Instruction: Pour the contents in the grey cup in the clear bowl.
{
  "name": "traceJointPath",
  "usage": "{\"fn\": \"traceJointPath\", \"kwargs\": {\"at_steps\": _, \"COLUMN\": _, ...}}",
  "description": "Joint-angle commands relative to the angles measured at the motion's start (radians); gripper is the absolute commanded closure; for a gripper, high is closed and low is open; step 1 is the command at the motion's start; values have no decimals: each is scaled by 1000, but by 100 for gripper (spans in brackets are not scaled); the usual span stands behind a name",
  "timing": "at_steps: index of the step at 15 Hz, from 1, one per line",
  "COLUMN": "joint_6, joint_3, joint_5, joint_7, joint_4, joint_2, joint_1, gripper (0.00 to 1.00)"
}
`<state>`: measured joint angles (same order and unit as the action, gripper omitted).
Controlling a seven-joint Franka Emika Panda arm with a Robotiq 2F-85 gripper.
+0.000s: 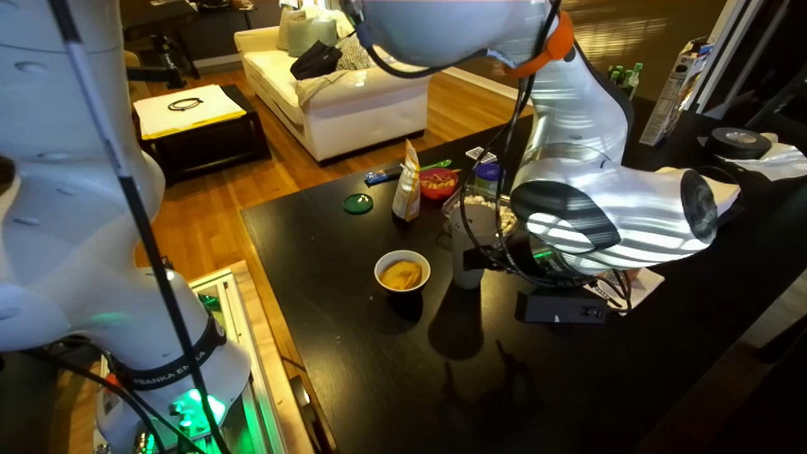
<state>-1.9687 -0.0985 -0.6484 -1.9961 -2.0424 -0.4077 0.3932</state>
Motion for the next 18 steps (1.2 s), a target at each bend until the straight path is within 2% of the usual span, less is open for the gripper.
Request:
{"fn": "traceJointPath", "kwargs": {"at_steps": 1, "joint_6": 102, "joint_3": 12, "joint_5": -86, "joint_7": -46, "joint_4": 71, "joint_2": -69, "joint_1": 21, "gripper": 0}}
{"fn": "traceJointPath", "kwargs": {"at_steps": 10, "joint_6": 79, "joint_3": 9, "joint_5": -257, "joint_7": -145, "joint_4": 62, "joint_2": -150, "joint_1": 10, "gripper": 0}}
{"fn": "traceJointPath", "kwargs": {"at_steps": 18, "joint_6": 49, "joint_3": 6, "joint_5": -262, "joint_7": -223, "joint_4": 64, "joint_2": -197, "joint_1": -5, "gripper": 0}}
